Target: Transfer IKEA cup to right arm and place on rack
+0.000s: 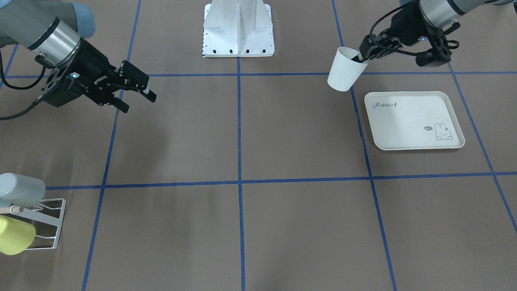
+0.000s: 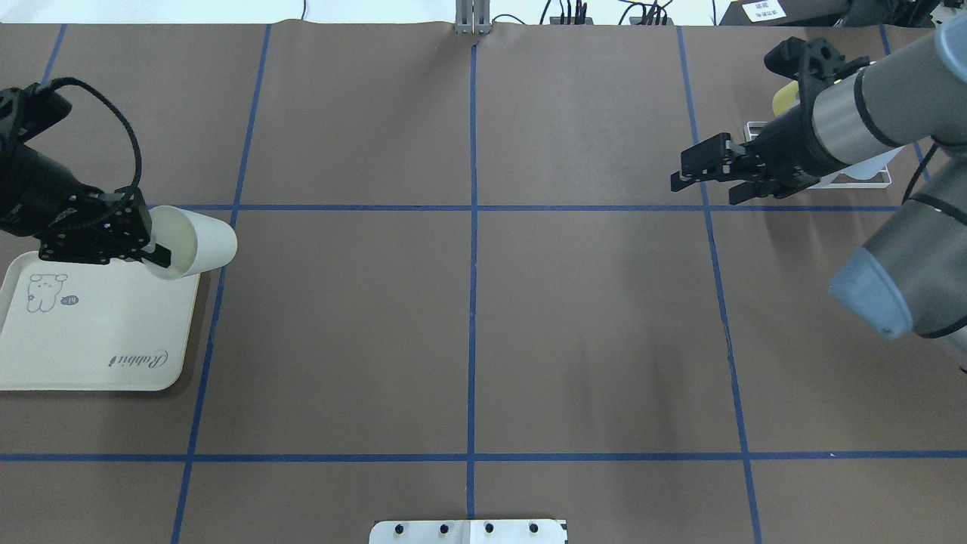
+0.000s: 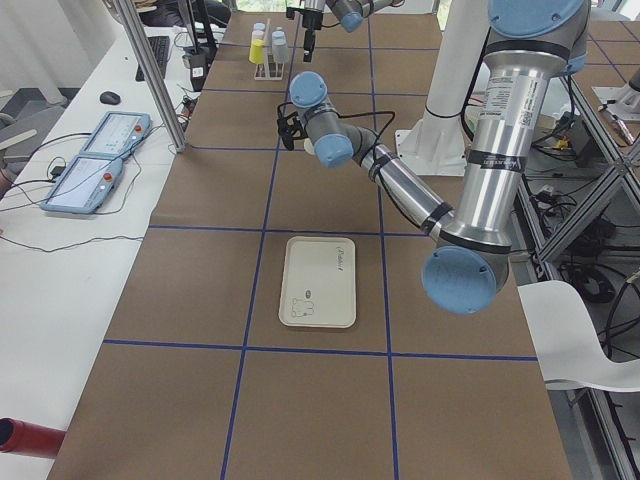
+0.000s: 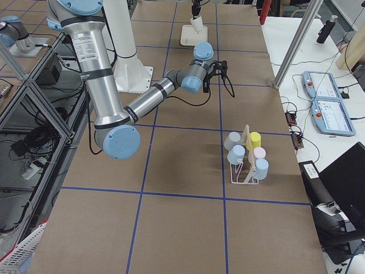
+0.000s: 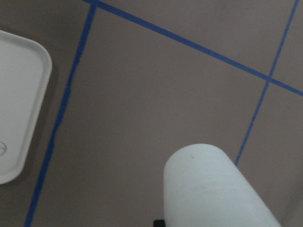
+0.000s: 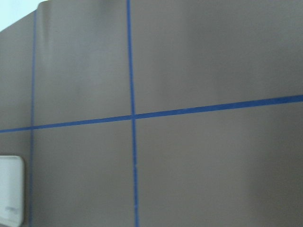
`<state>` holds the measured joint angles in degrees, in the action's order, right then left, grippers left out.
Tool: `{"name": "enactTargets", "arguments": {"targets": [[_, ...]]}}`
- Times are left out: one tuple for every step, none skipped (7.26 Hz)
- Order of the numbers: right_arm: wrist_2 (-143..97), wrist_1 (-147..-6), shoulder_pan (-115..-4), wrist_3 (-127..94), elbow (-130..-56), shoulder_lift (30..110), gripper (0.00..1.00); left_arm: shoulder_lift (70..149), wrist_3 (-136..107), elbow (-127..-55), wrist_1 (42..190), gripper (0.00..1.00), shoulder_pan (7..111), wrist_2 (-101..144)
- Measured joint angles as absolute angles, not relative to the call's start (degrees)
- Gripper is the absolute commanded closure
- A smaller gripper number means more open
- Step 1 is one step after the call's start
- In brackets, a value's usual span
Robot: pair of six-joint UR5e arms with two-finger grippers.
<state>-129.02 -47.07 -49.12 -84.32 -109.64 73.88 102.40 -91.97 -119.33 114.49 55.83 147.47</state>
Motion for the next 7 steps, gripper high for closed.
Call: {"name": "enactTargets", "arguments": {"targets": [[-127.76,-38.37,-47.1,-92.56,-109.37,72.51,0.05,104.05,-98.68,-119.18,118.88,1.0,55.33,148.61],[-126.34,-32.68,-45.06,-97.78,-109.38,70.48,0.04,104.98,-102.05,-118.98,122.24,1.0,54.58,151.3],[-125.65,-29.38,-43.67,-99.99,-109.59,68.38,0.04,106.01,-105.11,-119.01,124.08,1.0,53.78,154.23],[-125.31,-25.97,-42.53,-101.09,-109.73,66.79,0.04,107.53,-108.72,-119.02,125.06,1.0,53.43,155.9],[-124.07,-20.9,-40.56,-101.96,-109.62,65.98,0.04,108.92,-111.79,-118.97,127.01,1.0,53.24,157.0],[-121.31,-15.24,-37.76,-102.62,-109.41,65.7,0.04,109.57,-114.05,-118.87,130.81,1.0,53.12,157.89],[-118.26,-10.62,-34.95,-103.36,-109.3,65.58,0.04,109.82,-115.42,-118.46,136.13,1.0,53.02,158.03]]}}
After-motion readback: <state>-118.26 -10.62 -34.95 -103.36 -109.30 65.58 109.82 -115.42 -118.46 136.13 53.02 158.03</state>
